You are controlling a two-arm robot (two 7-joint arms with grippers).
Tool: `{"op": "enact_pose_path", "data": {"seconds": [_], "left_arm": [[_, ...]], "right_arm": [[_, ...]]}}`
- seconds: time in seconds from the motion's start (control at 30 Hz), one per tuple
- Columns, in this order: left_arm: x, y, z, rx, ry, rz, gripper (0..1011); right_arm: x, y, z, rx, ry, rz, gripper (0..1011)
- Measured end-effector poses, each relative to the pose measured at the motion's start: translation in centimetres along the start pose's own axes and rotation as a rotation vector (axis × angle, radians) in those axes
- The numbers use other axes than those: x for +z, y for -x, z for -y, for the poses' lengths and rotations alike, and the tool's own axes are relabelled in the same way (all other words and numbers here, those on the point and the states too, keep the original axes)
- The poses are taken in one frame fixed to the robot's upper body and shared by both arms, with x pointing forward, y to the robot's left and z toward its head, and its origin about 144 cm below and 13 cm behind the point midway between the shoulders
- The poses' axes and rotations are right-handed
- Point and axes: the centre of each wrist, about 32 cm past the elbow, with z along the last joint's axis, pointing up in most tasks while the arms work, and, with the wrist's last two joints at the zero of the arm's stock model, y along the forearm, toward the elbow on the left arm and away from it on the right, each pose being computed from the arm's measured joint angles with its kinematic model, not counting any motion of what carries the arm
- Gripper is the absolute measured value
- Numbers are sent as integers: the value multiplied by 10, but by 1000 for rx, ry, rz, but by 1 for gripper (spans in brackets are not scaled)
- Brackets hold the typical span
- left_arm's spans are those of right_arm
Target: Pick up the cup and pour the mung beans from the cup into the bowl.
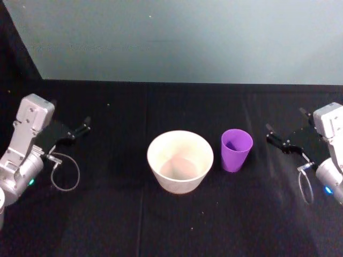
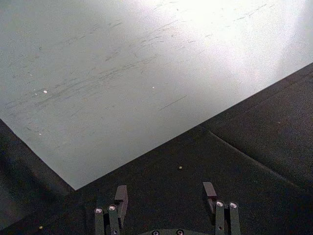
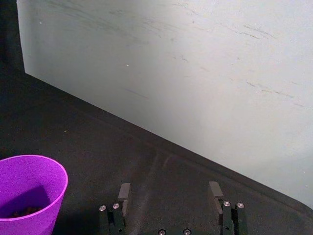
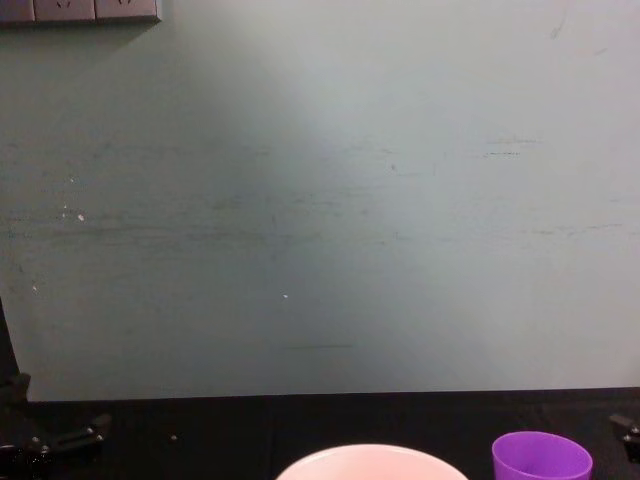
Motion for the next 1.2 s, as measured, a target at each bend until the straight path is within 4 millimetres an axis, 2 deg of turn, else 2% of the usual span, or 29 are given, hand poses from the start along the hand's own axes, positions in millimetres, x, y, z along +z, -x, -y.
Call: {"op": "enact_pose_path", "data": {"seconds": [1.2], "left_arm": [[0, 0, 0, 0, 0, 0, 1000]], "right_arm": [[0, 0, 0, 0, 0, 0, 1000]]}}
